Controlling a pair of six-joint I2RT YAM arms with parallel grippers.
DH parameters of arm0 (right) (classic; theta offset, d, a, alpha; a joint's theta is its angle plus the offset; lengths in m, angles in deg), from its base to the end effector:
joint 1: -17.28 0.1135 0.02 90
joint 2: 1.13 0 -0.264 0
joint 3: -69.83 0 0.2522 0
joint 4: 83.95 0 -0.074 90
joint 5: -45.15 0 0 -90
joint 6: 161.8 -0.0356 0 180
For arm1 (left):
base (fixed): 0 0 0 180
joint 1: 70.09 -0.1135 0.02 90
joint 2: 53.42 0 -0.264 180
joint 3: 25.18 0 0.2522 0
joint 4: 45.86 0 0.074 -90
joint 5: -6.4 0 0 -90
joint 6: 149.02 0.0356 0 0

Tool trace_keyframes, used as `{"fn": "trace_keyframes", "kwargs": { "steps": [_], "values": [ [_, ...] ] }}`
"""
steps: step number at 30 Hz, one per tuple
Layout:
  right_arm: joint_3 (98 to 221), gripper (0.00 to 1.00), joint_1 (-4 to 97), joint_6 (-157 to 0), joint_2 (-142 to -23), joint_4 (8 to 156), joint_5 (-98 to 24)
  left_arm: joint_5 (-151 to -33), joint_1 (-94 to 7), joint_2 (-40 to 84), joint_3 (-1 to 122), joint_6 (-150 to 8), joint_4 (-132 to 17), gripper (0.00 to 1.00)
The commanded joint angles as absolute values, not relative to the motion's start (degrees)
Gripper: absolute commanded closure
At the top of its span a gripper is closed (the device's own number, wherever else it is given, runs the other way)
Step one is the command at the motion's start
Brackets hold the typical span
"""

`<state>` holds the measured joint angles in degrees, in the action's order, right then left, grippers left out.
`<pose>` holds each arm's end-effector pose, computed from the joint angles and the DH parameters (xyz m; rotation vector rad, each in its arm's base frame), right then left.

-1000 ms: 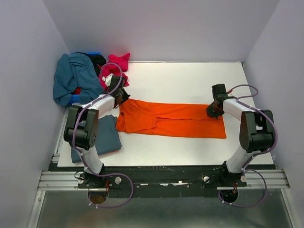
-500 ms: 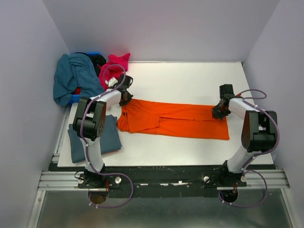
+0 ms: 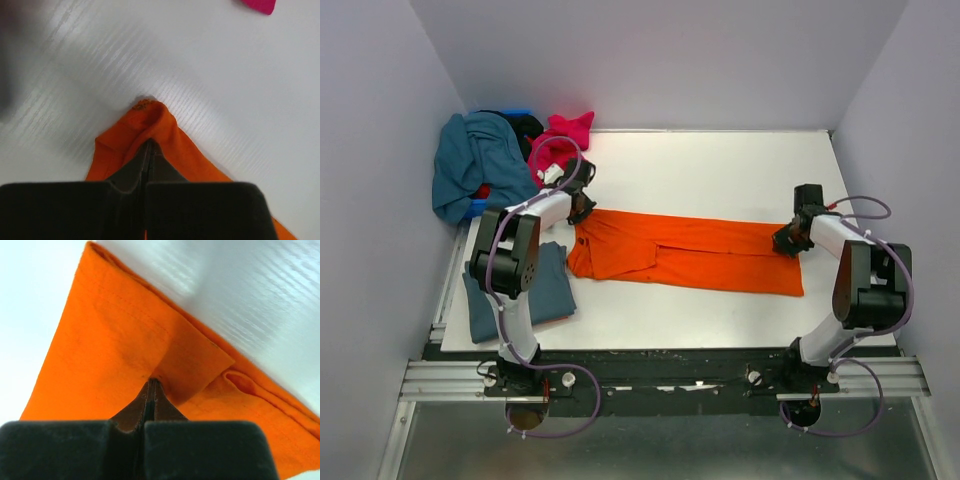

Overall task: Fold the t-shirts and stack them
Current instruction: Rotate the tshirt 90 degrees

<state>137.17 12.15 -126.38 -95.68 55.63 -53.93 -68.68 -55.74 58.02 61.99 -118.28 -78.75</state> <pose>0.3050 -0.0330 0.1604 1.3920 2.3393 0.0288 0.3948 -0.0915 0.1645 -1.0549 2.2971 -0.1811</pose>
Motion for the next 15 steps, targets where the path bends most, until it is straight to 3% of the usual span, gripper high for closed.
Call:
{"fn": "trace_keyframes", "kwargs": {
  "steps": [1, 9, 15],
  "values": [
    [132.2, 0.99, 11.7, -118.4, -91.8, 63.9, -45.2, -63.8, -51.7, 55.0, 64.3, -110.1, -77.5, 1.00],
    [130.2, 0.99, 14.0, -113.7, -83.8, 67.0, -44.5, -62.4, -49.5, 50.6, 66.1, -111.0, -83.3, 1.00],
    [132.7, 0.99, 22.9, -112.6, -83.5, 61.3, -49.2, -64.5, -48.9, 46.3, 55.1, -120.2, -80.5, 1.00]
  ]
}}
